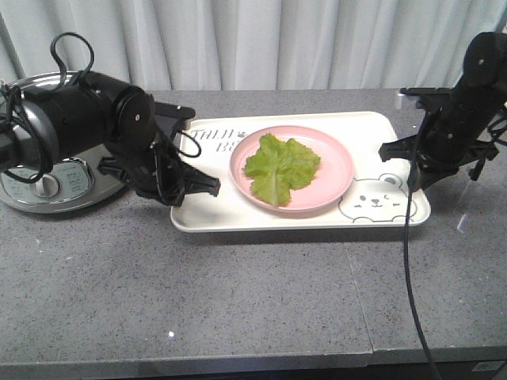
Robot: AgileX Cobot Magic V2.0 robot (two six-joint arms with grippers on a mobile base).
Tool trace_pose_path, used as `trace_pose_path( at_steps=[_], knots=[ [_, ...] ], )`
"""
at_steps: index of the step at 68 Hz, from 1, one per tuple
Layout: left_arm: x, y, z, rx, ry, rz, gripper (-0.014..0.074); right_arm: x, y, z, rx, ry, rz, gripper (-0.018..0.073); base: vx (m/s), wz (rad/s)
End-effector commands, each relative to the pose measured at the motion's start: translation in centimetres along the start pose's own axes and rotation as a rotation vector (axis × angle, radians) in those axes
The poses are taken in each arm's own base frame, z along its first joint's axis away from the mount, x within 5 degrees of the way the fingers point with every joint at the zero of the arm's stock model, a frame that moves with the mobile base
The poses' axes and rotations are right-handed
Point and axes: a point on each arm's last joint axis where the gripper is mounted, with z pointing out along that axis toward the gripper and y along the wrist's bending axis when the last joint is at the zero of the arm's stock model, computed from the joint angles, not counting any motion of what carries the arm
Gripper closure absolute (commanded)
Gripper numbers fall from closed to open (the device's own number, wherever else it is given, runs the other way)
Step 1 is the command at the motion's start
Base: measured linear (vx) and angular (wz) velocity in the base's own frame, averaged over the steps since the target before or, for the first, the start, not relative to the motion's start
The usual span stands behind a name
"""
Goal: Transfer vegetables to tray and serve
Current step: 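Close both grippers on the tray edges and lift the tray, then hold the tray raised with both grippers while the base turns away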
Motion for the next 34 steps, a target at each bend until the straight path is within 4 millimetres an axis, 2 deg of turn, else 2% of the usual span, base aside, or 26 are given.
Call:
trace_pose_path(
  at_steps=[1,21,34],
  knots=[
    [-1.9,-1.9,-5.2,0.105,-0.193,0.026,0.0603,0.4,1.5,-4.4,-0.069,-0.09,-0.03,0.0569,0.0,0.0],
    [-3.0,-2.0,-8.0,0.109,-0.227,0.044,0.0603,1.1,1.9,-7.4,-0.063,-0.157,-0.049,0.0569,0.0,0.0],
    [-3.2,-2.0,-8.9,0.108,-0.221,0.044,0.0603,1.7,2.1,-9.2,-0.059,-0.199,-0.056,0.0569,0.0,0.0]
  ],
)
